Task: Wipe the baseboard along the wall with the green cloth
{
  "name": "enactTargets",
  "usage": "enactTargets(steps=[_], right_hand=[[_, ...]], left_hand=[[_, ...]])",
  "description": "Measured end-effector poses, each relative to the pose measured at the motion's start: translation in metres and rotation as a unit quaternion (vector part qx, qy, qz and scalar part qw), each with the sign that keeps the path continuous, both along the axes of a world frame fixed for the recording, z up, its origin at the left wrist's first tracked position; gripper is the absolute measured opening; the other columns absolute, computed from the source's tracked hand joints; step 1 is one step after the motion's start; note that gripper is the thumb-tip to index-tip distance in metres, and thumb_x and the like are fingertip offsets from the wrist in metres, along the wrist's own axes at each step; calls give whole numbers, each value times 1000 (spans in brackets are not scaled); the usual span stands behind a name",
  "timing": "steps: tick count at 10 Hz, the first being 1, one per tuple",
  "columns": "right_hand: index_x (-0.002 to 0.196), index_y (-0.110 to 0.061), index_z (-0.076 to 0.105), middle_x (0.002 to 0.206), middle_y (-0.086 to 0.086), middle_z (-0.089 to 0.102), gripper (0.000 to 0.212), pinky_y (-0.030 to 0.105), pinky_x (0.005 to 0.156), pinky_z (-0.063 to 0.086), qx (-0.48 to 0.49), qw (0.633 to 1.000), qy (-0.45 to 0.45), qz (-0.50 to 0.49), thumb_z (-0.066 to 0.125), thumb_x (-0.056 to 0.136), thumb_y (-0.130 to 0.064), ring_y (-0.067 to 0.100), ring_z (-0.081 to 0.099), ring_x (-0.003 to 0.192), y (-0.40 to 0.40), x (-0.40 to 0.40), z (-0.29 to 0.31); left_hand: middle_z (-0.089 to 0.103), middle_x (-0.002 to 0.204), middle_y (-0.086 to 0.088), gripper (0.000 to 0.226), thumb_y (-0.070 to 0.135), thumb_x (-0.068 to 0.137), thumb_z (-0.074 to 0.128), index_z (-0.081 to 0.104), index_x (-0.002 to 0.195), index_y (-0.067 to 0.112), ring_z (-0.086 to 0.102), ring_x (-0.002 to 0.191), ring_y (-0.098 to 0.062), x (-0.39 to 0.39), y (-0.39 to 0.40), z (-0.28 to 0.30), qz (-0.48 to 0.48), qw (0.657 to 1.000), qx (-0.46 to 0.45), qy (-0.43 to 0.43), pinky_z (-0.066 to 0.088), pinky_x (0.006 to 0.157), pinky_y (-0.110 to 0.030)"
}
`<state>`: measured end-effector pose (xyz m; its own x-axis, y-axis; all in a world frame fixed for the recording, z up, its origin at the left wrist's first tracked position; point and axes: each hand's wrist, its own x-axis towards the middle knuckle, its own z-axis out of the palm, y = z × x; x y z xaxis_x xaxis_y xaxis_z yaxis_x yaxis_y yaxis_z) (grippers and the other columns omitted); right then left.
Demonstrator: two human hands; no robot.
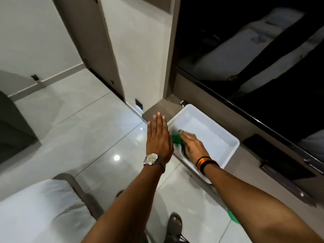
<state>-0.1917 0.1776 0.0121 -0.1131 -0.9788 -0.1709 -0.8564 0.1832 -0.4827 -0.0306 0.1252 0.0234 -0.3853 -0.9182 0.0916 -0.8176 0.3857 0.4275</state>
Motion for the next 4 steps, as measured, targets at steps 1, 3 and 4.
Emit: enactTargets(steps=[1, 3, 4], right_hand=[[157, -15, 47, 167, 4, 41, 49, 27, 128, 18, 55, 998, -18, -2, 51, 108, -14, 24, 34, 157, -14, -10, -7], [155, -34, 49, 166, -6, 42, 48, 32, 128, 28, 111, 990, -4, 92, 52, 107, -42, 20, 35, 157, -2, -37, 16], [131, -49, 69, 138, -24, 67, 31, 24, 117, 43, -28, 994, -85, 65, 59, 101, -52, 3, 60, 135, 30, -27, 44]], left_hand=[[0, 181, -16, 65, 30, 113, 24, 10, 171, 4, -5, 169, -31, 4, 0, 10, 12, 999, -31, -18, -19, 132, -40], [0, 181, -16, 68, 32, 109, 7, 9, 171, 4, -5, 169, -32, 26, -41, 59, 53, 994, -84, -37, -8, 137, -46], [5, 180, -17, 66, 29, 109, 16, 14, 170, 3, 1, 169, -32, 39, -78, 105, 69, 986, -153, -8, -7, 137, -47]])
